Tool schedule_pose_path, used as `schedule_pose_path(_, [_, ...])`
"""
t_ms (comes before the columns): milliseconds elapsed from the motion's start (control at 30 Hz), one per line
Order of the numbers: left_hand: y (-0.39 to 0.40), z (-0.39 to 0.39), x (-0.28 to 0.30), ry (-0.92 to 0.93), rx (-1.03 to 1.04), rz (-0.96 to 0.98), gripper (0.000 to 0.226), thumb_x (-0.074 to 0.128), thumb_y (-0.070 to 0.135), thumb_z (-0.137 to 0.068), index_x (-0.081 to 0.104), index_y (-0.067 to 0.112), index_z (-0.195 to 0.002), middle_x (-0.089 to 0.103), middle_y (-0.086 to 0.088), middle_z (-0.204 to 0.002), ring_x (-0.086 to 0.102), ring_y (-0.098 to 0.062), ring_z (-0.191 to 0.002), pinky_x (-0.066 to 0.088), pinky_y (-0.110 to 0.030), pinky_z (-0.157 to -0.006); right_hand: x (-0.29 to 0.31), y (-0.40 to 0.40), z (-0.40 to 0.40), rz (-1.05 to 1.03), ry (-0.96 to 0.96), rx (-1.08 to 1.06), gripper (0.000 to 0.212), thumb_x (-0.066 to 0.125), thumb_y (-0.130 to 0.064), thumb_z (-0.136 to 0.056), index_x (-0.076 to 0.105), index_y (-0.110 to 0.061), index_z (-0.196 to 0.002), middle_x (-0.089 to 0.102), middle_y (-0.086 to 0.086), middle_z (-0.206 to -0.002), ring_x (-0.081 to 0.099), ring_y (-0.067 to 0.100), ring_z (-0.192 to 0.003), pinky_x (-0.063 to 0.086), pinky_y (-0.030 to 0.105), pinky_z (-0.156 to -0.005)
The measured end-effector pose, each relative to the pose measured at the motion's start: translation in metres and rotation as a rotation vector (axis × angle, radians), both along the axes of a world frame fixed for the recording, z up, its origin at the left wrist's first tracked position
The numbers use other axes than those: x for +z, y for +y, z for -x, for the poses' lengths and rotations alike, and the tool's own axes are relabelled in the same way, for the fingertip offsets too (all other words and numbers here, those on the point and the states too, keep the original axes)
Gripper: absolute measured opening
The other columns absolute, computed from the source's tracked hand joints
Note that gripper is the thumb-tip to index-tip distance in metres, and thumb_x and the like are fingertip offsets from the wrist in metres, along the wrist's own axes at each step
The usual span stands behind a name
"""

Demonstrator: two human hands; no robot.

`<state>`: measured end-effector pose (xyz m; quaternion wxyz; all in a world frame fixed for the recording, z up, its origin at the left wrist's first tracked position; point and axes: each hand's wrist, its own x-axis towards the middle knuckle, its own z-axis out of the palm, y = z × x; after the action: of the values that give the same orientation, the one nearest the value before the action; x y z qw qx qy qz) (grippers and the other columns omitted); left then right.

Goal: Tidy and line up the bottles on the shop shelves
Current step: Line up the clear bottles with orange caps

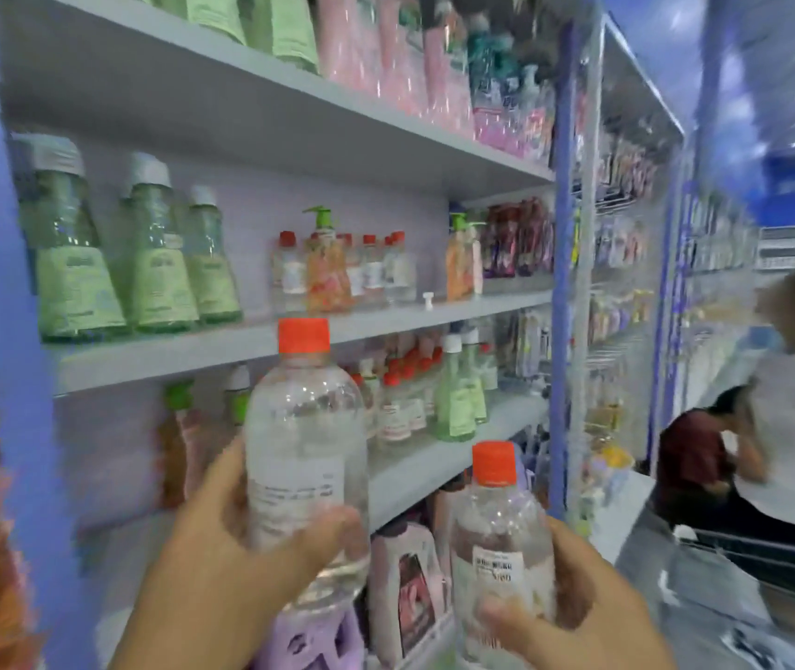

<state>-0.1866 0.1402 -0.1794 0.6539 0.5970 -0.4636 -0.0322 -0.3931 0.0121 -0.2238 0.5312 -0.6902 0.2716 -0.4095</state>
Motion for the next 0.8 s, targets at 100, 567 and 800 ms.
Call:
schedule_pose_path(100, [-0.041, -0.007, 0.03, -0.079, 0.02, 0.08, 0.055, 0.083, 0.048, -0.04, 0.067, 0.064, -0.09, 0.075, 0.029, -0.081, 0.068, 0.014, -0.069, 0.05, -0.006, -0.053, 0.001, -0.043, -0.001, 0.048, -0.067, 0.024, 0.071, 0.091, -0.05, -0.045, 0.064, -0.068, -0.107, 0.074, -0.023, -0.112, 0.073, 0.003, -0.101, 0.058, 0.03, -0.088])
schedule_pose_path(567, [-0.202, -0.086, 0.123, -0.261, 0.33, 0.106, 0.076, 0.066, 0.093, -0.047, 0.056, 0.051, -0.11, 0.063, 0.046, -0.096, 0.062, 0.022, -0.078, 0.047, -0.018, -0.058, 0.159, -0.256, -0.085, 0.397, -0.176, -0.047, 0.045, 0.086, -0.05, -0.073, 0.07, -0.032, -0.111, 0.078, -0.013, -0.1, 0.075, 0.005, -0.087, 0.06, 0.022, -0.068])
schedule_pose_path(800, [-0.248, -0.12, 0.141, -0.267, 0.465, -0.137, 0.07, 0.071, 0.087, -0.049, 0.058, 0.042, -0.101, 0.071, 0.026, -0.086, 0.063, 0.017, -0.069, 0.046, -0.022, -0.059, 0.204, -0.376, -0.16, 0.434, -0.164, -0.023, 0.044, 0.086, -0.05, -0.074, 0.07, -0.029, -0.11, 0.077, -0.011, -0.096, 0.074, 0.008, -0.087, 0.053, 0.027, -0.071])
